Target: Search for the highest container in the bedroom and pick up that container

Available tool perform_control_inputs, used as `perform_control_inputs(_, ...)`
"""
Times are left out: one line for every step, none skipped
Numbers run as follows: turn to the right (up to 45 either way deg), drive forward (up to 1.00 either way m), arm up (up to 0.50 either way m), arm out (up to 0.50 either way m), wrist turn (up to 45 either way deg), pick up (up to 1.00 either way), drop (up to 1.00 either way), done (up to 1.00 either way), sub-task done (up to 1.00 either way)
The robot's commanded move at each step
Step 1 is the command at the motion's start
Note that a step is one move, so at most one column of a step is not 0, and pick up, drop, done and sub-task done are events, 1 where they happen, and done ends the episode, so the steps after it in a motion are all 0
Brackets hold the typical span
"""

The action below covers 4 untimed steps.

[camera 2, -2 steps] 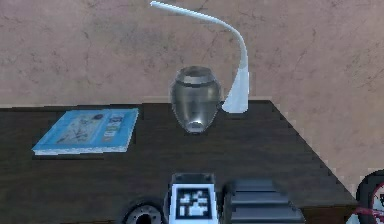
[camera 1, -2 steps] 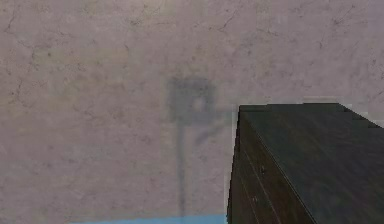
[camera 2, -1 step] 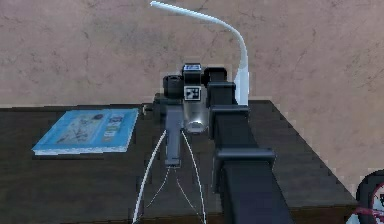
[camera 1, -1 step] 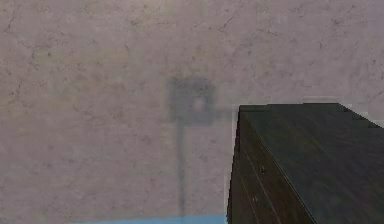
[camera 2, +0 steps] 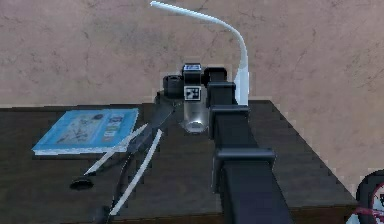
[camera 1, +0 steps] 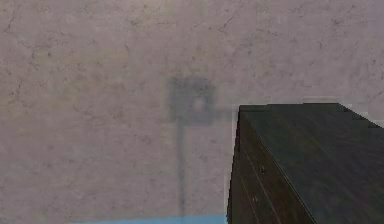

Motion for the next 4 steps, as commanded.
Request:
perform_control_inputs(0.0, 0.00, 0.00, 0.00, 45.0, 0.00, 0.00, 0.00, 0.00)
perform_control_inputs(0.0, 0.00, 0.00, 0.00, 45.0, 0.00, 0.00, 0.00, 0.00)
perform_control_inputs(0.0, 0.00, 0.00, 0.00, 45.0, 0.00, 0.00, 0.00, 0.00)
perform_control_inputs(0.0, 0.00, 0.00, 0.00, 3.0, 0.00, 0.00, 0.00, 0.00)
